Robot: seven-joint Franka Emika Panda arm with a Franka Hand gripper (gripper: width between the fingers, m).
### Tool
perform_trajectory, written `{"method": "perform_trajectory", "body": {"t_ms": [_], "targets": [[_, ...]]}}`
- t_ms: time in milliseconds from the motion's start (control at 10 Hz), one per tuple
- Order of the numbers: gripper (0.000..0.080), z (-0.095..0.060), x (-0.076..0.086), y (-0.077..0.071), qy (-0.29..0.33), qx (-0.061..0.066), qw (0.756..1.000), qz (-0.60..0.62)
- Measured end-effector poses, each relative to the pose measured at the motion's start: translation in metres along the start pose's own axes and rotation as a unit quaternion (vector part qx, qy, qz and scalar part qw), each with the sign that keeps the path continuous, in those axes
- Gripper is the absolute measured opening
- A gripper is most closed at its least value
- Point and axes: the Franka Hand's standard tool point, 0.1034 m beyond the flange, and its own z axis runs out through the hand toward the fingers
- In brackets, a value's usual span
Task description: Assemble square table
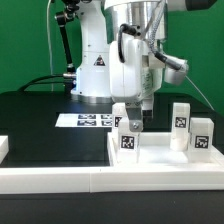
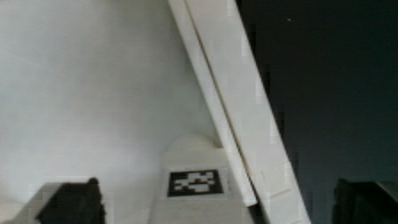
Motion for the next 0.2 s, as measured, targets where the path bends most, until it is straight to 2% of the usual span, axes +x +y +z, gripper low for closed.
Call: {"method": "perform_trajectory", "body": {"t_ms": [200], "targets": [[0.0649,0.0009,0.0001,0.0005,0.000,-0.001,1.000,-0.001]]}}
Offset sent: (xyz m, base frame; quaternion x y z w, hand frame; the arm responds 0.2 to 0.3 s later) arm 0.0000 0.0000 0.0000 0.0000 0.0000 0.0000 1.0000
